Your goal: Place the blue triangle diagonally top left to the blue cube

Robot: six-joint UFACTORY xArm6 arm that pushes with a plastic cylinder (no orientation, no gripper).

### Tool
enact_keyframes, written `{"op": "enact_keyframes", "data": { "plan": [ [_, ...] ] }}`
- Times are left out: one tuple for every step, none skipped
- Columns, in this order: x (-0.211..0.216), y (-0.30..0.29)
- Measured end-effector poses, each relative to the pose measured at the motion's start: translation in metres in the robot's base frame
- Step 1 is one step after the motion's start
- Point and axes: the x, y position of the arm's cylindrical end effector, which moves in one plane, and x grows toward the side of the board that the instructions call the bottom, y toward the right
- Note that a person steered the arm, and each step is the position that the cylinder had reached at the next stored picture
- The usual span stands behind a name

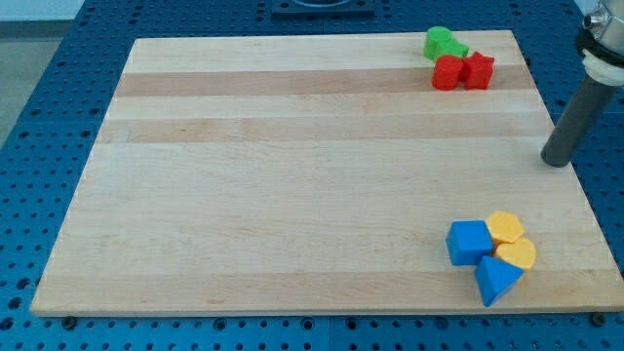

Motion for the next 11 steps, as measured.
{"op": "enact_keyframes", "data": {
  "plan": [
    [0.008, 0.023],
    [0.042, 0.045],
    [0.091, 0.046],
    [0.147, 0.033],
    [0.172, 0.001],
    [0.172, -0.024],
    [0.171, -0.06],
    [0.172, -0.085],
    [0.172, -0.124],
    [0.17, -0.17],
    [0.143, -0.207]
  ]
}}
